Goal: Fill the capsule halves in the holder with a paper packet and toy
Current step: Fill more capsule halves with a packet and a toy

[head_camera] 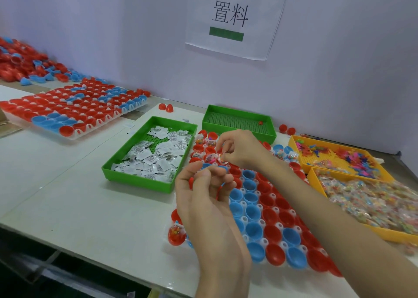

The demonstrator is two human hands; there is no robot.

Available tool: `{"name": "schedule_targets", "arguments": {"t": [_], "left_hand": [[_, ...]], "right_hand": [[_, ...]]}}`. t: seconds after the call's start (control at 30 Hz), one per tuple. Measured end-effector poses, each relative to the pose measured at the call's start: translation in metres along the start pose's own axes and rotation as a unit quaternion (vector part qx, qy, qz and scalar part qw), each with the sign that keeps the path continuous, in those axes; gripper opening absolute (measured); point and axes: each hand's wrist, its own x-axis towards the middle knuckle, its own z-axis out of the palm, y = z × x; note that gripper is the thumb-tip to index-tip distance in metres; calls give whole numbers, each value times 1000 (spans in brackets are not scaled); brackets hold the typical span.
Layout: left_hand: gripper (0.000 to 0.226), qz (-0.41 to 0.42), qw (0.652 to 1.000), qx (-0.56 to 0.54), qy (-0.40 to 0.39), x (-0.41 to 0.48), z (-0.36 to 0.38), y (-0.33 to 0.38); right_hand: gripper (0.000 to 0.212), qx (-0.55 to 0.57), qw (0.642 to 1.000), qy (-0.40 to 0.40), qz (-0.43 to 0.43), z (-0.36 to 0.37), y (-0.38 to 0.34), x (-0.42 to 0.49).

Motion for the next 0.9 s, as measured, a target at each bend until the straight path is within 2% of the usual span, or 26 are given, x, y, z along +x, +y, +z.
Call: {"name": "schedule_targets", "arguments": {"t": [0.07,0.27,0.57,0.9], "left_hand": [[22,-20,999,-27,25,0,7,3],[24,-13,999,-28,38,-4,8,4],[24,-11,999,-29,45,-1,10,9],[22,27,999,-10,27,-1,5,11]], "right_hand": [[22,-32,999,-11,-17,1,-3,1],[23,-90,994,-38,-48,4,-6,0],[25,-5,1000,-11,-10,-2,3,0],[23,19,1000,9,-4,-12,6,-5]]}}
